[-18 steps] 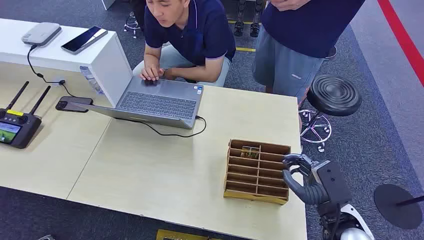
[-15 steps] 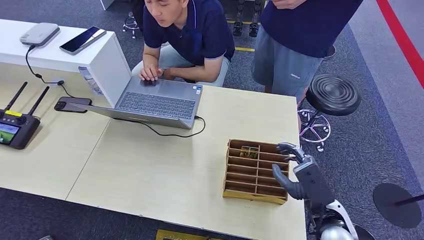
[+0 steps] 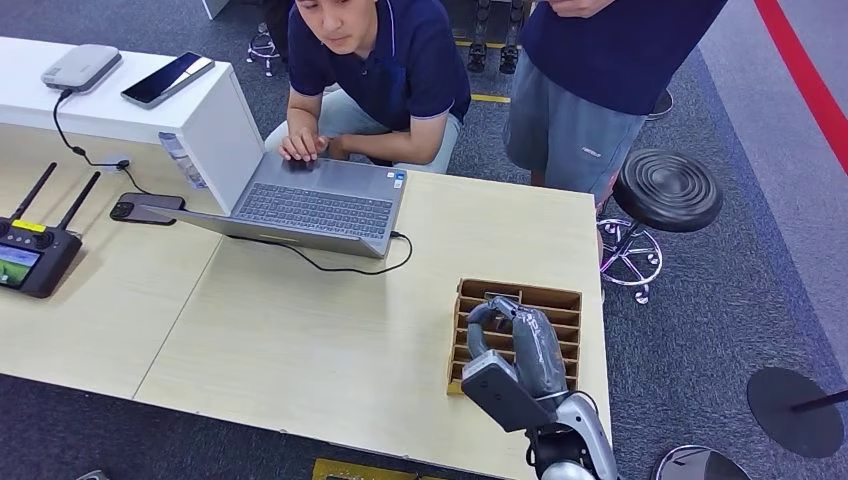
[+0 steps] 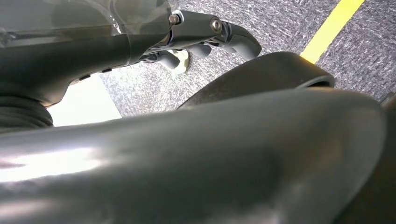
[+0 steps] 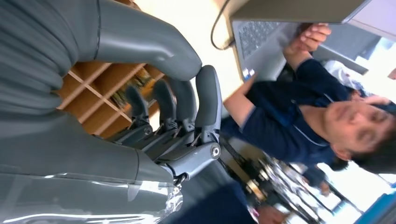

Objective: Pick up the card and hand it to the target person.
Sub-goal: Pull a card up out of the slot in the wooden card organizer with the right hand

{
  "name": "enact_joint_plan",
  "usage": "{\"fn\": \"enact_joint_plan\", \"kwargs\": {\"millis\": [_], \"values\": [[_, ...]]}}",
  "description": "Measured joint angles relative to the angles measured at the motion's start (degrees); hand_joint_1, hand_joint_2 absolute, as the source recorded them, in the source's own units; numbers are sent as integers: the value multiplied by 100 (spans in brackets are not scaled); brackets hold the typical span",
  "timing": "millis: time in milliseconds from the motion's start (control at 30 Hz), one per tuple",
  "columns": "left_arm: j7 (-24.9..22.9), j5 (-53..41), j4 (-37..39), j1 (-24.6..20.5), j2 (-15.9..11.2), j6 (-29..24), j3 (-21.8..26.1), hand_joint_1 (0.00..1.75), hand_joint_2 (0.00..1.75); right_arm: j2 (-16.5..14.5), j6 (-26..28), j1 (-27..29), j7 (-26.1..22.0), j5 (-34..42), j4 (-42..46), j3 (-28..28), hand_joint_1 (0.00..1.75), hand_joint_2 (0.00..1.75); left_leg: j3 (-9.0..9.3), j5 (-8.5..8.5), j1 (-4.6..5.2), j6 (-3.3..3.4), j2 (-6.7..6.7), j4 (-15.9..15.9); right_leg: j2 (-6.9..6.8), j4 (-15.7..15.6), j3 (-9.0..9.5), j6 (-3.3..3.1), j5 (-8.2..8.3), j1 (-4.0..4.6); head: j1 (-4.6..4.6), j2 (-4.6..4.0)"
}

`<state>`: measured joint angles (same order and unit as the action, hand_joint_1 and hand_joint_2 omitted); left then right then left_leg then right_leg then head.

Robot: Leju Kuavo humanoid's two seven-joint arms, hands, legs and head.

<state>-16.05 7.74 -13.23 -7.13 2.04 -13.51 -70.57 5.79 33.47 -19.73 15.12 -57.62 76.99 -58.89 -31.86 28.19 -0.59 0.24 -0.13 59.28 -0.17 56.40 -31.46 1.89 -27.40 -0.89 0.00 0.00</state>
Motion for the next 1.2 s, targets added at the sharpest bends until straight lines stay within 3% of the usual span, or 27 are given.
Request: {"fn": "enact_joint_plan", "kwargs": {"millis": [133,233,367,733,1200], "values": [[-45,-26,3,-6,-2,38,-38,0,0,-33,-82,-98,256,-594,-120,-108,139,175,-5,3,1,0,-3,7,-3,8,-4,4,-5,-1,0,0],[-49,-80,-3,-12,4,55,-94,0,0,-87,-175,-208,446,-945,-304,-147,122,175,-4,3,1,0,-3,6,-3,7,-4,4,-4,-1,0,0],[7,-202,-13,-27,23,29,-213,0,0,-154,-212,-441,591,-979,-773,-50,117,175,-1,2,1,0,0,3,0,4,-2,1,-2,-1,0,0],[6,-334,7,-58,23,98,-408,0,0,-88,-512,-1145,1053,-1160,-1585,190,49,175,-4,3,0,0,-2,6,-2,7,-4,4,-4,-1,0,0],[13,-340,4,-68,28,98,-424,0,0,-49,-554,-1181,1140,-1144,-1634,215,48,175,3,-1,0,0,3,-2,4,-2,1,-2,1,0,0,0]]}}
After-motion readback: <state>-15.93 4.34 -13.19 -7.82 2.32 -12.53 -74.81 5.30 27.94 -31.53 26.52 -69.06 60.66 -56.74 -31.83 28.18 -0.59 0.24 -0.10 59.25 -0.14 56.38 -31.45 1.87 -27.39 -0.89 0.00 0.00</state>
